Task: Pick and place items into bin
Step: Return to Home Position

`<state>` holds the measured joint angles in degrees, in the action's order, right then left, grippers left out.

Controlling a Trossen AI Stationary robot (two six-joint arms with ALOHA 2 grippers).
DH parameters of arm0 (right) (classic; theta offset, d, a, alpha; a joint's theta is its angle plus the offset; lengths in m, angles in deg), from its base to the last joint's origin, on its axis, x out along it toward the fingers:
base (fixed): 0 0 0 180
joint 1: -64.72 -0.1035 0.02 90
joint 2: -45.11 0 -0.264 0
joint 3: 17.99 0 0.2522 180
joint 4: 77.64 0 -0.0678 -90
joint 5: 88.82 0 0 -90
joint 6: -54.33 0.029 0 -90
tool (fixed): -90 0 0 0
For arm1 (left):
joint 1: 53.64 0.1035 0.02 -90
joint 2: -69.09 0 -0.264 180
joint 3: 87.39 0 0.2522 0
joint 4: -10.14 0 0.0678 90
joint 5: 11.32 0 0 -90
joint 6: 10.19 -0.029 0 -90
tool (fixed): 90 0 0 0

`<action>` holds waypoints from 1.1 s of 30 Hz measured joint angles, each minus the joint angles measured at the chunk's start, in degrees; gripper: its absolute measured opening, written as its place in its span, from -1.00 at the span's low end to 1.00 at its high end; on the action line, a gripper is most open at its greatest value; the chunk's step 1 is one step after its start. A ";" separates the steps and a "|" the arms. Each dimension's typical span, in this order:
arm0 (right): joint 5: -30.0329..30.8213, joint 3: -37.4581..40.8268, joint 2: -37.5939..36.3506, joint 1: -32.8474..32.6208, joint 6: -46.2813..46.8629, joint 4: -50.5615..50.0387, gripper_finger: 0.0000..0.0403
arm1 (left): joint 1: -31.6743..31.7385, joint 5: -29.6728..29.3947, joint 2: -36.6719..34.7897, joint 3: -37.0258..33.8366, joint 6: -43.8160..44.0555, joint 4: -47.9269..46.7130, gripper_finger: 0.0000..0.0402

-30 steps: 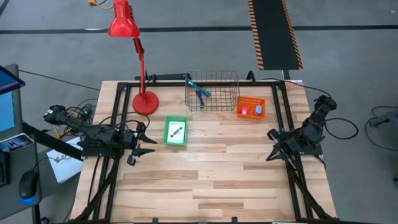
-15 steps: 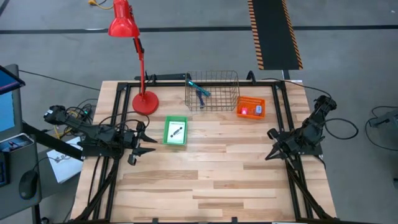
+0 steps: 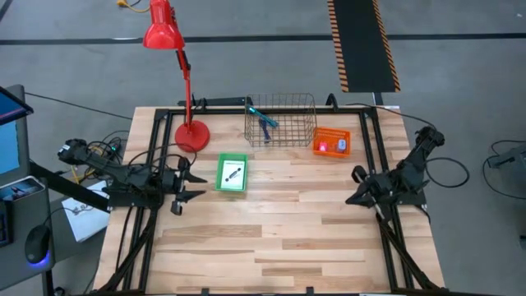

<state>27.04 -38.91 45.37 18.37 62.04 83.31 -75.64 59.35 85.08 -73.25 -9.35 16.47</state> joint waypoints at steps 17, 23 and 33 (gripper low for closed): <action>-0.30 6.75 0.26 -0.01 -3.20 9.35 -1.00 | 0.04 -5.45 0.00 0.00 1.81 -0.21 -0.27; -0.30 6.77 0.26 0.00 2.61 9.61 -1.00 | 0.04 -5.38 0.00 0.00 1.73 -3.77 -0.27; -0.30 6.77 0.26 0.00 4.32 9.61 -1.00 | 0.08 -4.97 0.76 0.36 1.85 -15.55 -0.27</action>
<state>26.74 -32.14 45.63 18.37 66.35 92.91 -75.56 54.38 85.84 -72.89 -7.50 0.92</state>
